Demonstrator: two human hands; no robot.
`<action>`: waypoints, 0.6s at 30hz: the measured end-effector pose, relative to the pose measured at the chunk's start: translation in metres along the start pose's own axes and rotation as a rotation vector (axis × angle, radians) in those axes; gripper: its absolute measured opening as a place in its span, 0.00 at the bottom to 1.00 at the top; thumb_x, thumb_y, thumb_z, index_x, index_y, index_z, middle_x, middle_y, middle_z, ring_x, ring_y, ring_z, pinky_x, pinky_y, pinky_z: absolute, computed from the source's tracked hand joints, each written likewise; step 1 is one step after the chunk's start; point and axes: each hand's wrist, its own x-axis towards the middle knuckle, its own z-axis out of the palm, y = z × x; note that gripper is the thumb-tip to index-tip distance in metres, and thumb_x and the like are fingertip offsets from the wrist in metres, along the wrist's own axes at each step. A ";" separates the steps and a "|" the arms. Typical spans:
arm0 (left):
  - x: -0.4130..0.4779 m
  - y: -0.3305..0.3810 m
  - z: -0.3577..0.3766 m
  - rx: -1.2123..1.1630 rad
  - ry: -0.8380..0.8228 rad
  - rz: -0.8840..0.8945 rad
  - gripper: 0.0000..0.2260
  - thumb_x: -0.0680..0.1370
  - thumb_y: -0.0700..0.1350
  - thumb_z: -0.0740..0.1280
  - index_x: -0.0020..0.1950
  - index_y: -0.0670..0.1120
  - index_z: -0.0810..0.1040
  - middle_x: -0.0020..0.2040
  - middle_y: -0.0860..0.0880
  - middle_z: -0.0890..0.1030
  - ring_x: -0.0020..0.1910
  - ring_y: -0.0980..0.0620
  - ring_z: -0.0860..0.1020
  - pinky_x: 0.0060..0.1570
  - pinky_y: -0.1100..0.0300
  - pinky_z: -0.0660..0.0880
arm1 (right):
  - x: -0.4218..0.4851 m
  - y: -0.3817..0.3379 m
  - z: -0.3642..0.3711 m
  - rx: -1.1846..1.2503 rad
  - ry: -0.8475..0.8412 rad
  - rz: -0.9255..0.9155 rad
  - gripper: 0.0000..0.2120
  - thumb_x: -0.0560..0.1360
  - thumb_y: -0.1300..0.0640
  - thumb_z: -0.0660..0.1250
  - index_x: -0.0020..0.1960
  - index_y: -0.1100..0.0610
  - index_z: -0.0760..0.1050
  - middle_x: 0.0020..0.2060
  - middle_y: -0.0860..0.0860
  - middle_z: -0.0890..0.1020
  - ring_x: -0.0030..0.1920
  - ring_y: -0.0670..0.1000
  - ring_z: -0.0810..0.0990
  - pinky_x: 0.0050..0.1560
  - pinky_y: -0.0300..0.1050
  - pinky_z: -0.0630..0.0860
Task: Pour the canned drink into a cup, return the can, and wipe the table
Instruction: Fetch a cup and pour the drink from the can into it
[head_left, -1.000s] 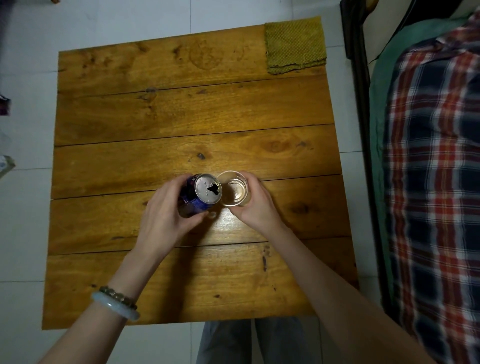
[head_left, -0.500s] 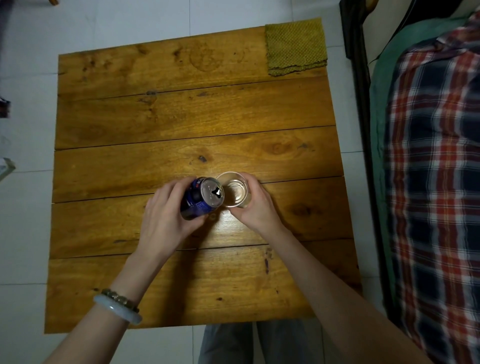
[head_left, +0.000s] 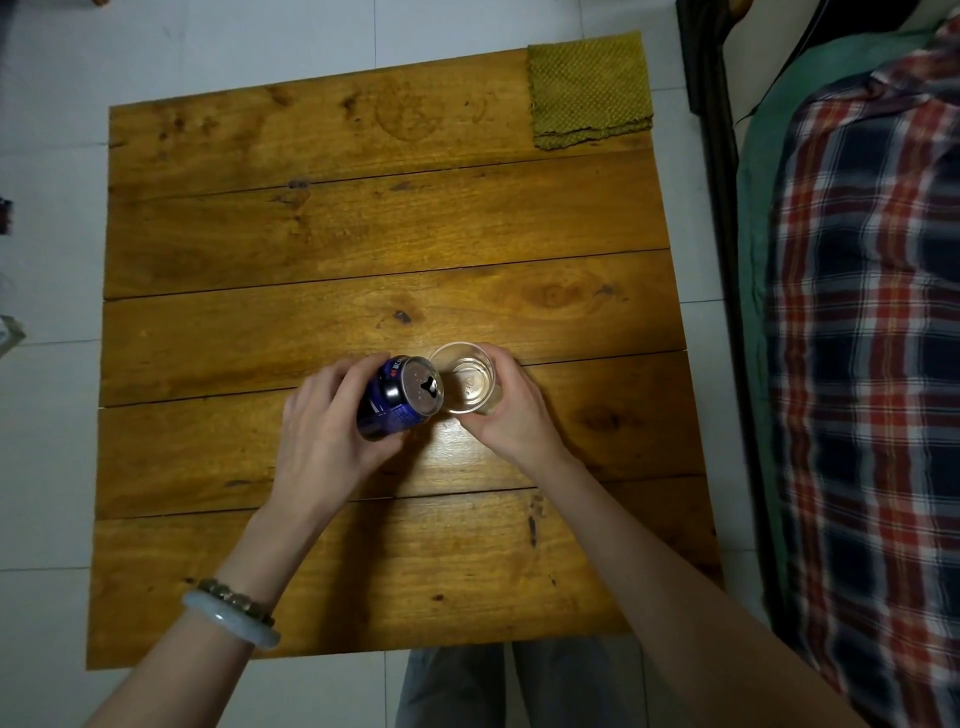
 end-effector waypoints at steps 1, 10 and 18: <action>0.000 0.000 0.000 0.008 -0.002 -0.001 0.38 0.63 0.47 0.78 0.69 0.49 0.66 0.61 0.44 0.74 0.60 0.44 0.71 0.57 0.46 0.68 | 0.000 0.000 0.000 0.000 -0.001 0.001 0.32 0.65 0.55 0.76 0.66 0.51 0.68 0.60 0.45 0.75 0.62 0.44 0.72 0.62 0.40 0.70; 0.001 -0.002 -0.002 0.063 0.004 0.000 0.38 0.63 0.49 0.78 0.70 0.49 0.67 0.60 0.44 0.74 0.59 0.44 0.70 0.59 0.44 0.65 | 0.000 -0.001 -0.001 -0.001 -0.007 -0.014 0.32 0.65 0.56 0.76 0.66 0.52 0.68 0.61 0.46 0.76 0.62 0.46 0.73 0.63 0.45 0.71; 0.003 -0.001 -0.003 0.086 0.003 0.020 0.38 0.63 0.49 0.79 0.69 0.48 0.68 0.60 0.43 0.74 0.59 0.43 0.71 0.61 0.44 0.64 | 0.000 -0.001 -0.001 0.011 -0.014 0.006 0.32 0.65 0.55 0.76 0.66 0.50 0.67 0.60 0.46 0.76 0.62 0.47 0.73 0.62 0.50 0.72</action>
